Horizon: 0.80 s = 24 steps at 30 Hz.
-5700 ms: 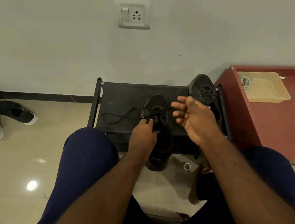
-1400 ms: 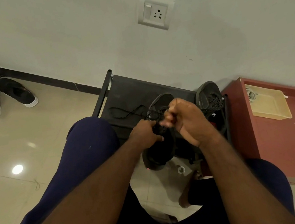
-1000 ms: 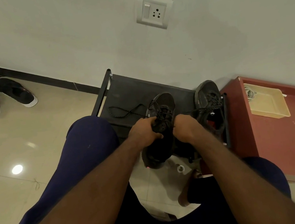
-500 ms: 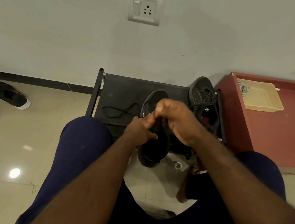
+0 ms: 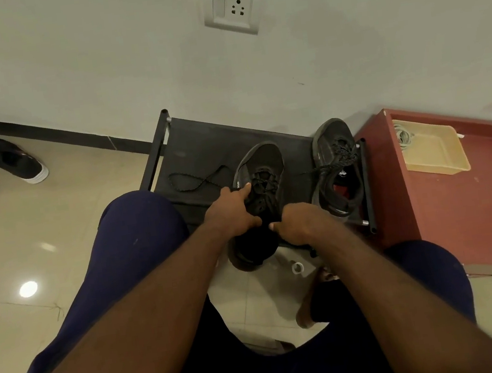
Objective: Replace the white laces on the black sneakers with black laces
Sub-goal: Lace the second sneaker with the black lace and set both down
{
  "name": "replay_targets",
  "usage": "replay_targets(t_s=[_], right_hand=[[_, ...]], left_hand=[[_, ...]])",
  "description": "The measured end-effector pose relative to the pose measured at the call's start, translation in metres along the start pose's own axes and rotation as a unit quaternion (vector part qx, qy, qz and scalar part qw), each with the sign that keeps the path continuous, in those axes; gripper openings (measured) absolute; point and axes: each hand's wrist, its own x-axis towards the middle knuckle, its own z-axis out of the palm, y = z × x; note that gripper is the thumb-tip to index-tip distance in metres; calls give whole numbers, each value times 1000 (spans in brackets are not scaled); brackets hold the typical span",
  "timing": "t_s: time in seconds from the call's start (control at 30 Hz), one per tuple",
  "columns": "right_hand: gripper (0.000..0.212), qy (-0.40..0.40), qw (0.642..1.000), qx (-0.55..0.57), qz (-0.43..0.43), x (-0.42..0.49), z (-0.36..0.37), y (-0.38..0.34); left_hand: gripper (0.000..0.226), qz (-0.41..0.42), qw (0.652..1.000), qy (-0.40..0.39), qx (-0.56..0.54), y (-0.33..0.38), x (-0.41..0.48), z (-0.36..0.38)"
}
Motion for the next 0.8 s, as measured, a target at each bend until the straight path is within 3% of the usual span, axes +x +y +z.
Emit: replay_targets(t_s=[0.1, 0.27, 0.53, 0.63, 0.8], right_hand=[[32, 11, 994, 52, -93, -3, -7, -13], [39, 69, 969, 134, -194, -29, -11, -34], [40, 107, 955, 180, -211, -43, -9, -40], [37, 137, 941, 248, -186, -37, -2, -37], [46, 236, 912, 326, -84, -25, 25, -15]], left_hand=[[89, 3, 1000, -4, 23, -2, 5, 0], [65, 19, 997, -32, 61, -3, 20, -4], [61, 38, 994, -26, 101, -2, 27, -7], [67, 45, 994, -29, 93, -5, 29, -7], [52, 37, 996, 64, -46, -7, 23, -3]])
